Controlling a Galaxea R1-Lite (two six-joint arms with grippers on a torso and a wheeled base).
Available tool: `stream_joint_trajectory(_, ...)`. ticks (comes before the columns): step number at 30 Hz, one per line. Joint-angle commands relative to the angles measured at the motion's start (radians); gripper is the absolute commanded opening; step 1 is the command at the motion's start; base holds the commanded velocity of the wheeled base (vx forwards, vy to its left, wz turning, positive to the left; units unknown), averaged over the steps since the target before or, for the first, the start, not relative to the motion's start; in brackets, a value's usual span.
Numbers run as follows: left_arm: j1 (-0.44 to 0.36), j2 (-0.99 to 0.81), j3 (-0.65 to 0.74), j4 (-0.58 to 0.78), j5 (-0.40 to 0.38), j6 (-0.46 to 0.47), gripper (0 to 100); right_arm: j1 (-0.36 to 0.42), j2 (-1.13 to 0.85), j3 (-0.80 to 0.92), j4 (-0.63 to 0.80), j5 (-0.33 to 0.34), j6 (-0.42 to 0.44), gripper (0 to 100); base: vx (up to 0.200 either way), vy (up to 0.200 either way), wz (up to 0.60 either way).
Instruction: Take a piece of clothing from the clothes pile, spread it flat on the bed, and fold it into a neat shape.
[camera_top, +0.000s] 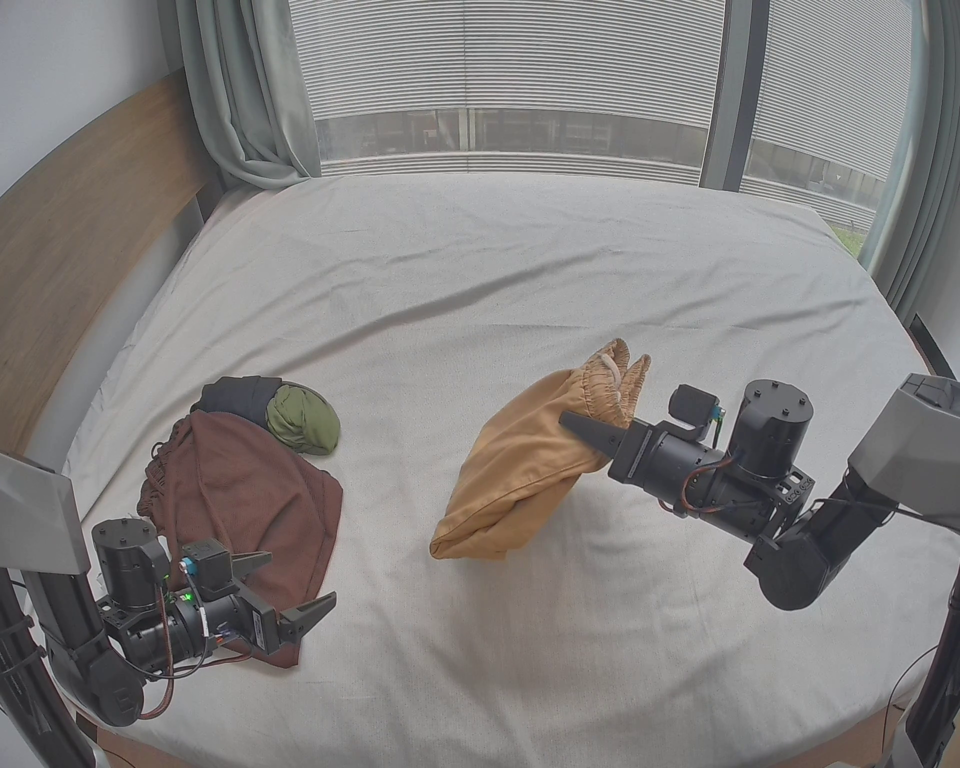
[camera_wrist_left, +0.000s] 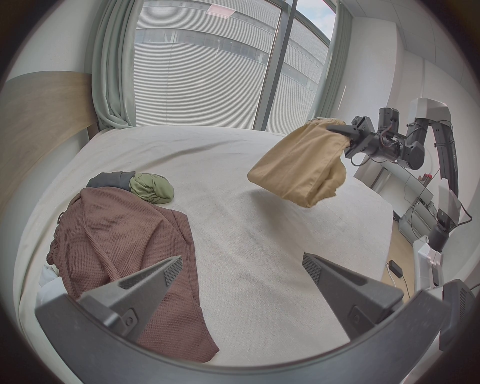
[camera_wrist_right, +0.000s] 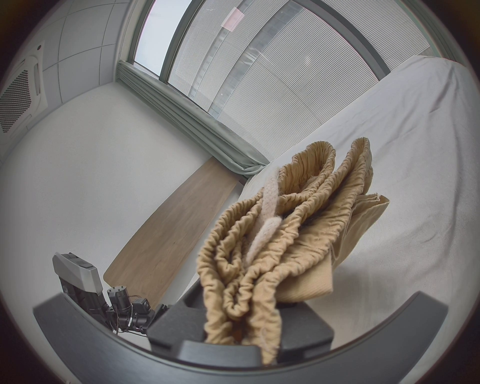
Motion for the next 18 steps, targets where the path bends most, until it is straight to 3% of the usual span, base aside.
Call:
stream_joint_trajectory(1,-0.002,0.005,0.001,0.000,0.000,0.000,100,-0.007,0.009,-0.082,0.045,0.001,0.000,0,0.000,0.000,0.00)
stream_joint_trajectory(18,-0.002,0.005,0.004,0.000,0.000,0.001,100,-0.019,0.154,-0.404,0.253,0.002,0.017,0,0.000,0.000,0.00)
